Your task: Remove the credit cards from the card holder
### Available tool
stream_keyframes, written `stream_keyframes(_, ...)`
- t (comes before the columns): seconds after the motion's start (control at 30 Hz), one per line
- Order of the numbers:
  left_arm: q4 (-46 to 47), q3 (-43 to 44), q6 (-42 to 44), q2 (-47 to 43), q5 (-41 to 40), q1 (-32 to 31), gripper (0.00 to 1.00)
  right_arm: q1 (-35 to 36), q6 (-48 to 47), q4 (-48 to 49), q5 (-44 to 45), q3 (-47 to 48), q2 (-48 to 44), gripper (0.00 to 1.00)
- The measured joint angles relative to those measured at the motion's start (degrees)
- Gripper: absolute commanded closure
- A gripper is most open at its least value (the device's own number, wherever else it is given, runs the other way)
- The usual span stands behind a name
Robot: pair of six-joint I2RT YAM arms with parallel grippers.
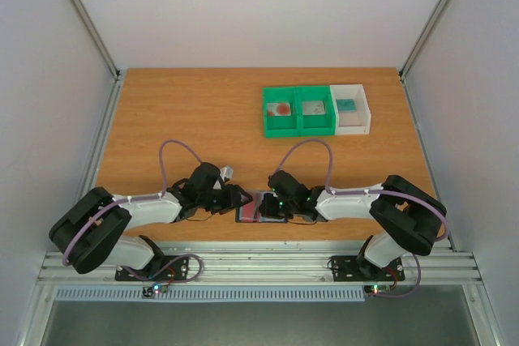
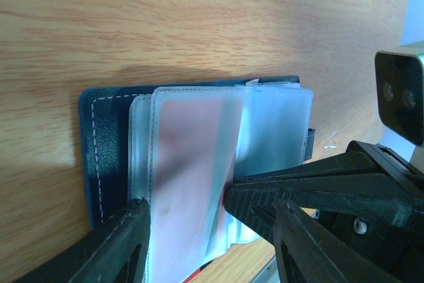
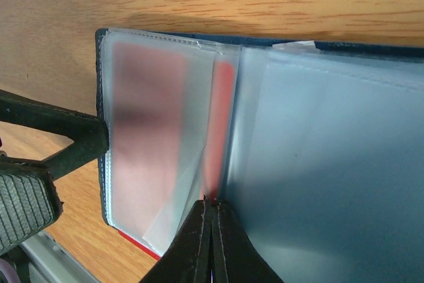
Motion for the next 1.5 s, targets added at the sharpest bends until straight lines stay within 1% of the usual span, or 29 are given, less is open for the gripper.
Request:
stream_keyframes(0.07,0.02,0.0,0.09,0.0,0.0,0.0,0.42,0.04,0.02,0.46,0.09,-0.31,-0.09,0.99)
stream_keyframes(0.17,0.0,0.0,-0.15,0.0,0.0,0.0,0.42,0.04,0.07,1.05,0.2,-0.68,-0.22,0.99)
stream_keyframes(0.33,0.22,0.0,-0.2,0.04,0.37,0.0,0.47,0.04,0.22,1.4,0.2,-0.87,-0.24,0.99)
stream_keyframes(0.47,1.38,0.0,-0.48,0.74,1.01,0.0,0.54,0.04,0.24,1.42,0.2,-0.87,-0.24,0.99)
stream_keyframes(0.67,2.43,0.0,-1.68,1.27,2.62,0.02,0.7,0.04,0.26,1.86,0.17,-1.11,-0.31,0.99)
stream_keyframes(0.77,2.56,0.0,-2.36,1.14,3.41,0.02,0.74,0.04,0.28,2.56,0.17,-1.55,-0.46,0.97)
stream_keyframes(1.03,2.56,0.02,-3.69,0.59,4.87,-0.02,0.76,0.04,0.35,3.23,0.37,-1.88,-0.85,0.87)
stream_keyframes(1.17,2.56,0.02,-3.93,0.57,4.87,-0.22,0.76,0.04,-0.44,1.62,1.05,-1.81,-1.97,0.84)
stream_keyframes(1.33,2.75,0.07,-3.98,0.72,4.94,-0.44,0.76,0.04,-1.4,-2.43,2.38,-1.79,-4.66,0.83)
stream_keyframes(1.43,3.32,0.61,-4.37,1.25,5.07,-0.96,0.76,0.04,-2.01,-4.04,2.99,-1.79,-5.99,0.87)
stream_keyframes(1.5,3.48,1.2,-4.61,1.6,5.14,-1.29,0.76,0.04,-2.45,-4.68,3.13,-1.79,-6.43,0.88)
